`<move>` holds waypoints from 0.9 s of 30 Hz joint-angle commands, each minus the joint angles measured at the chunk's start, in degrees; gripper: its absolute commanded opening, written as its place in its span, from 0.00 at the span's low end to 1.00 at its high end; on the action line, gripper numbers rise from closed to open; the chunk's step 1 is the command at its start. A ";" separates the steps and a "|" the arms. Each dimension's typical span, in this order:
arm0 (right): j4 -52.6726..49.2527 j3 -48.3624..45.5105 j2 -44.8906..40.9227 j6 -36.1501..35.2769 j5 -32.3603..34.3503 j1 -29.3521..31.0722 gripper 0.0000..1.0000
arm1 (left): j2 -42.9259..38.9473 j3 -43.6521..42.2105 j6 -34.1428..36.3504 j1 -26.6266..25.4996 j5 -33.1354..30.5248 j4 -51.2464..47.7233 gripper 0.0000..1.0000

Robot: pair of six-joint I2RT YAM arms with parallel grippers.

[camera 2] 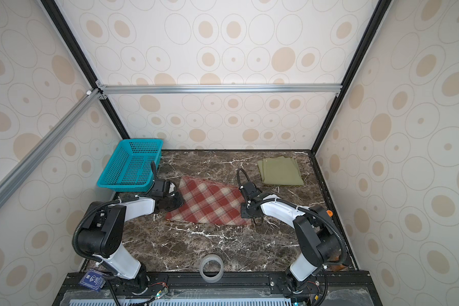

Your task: Fold and stack the skirts

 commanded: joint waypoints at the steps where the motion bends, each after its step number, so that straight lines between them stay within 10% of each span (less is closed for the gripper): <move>1: 0.48 0.90 2.32 -1.01 0.57 -0.47 0.05 | -2.92 -4.30 -2.13 -0.79 -0.67 0.82 0.11; 15: 1.12 2.42 7.08 -4.84 -1.75 -0.70 0.04 | -16.22 -14.02 -3.90 -1.50 -3.22 -5.43 0.10; 27: -0.93 3.44 -0.59 -6.22 -3.20 -0.71 0.04 | -19.34 -1.57 -0.60 -7.27 -6.35 -12.34 0.10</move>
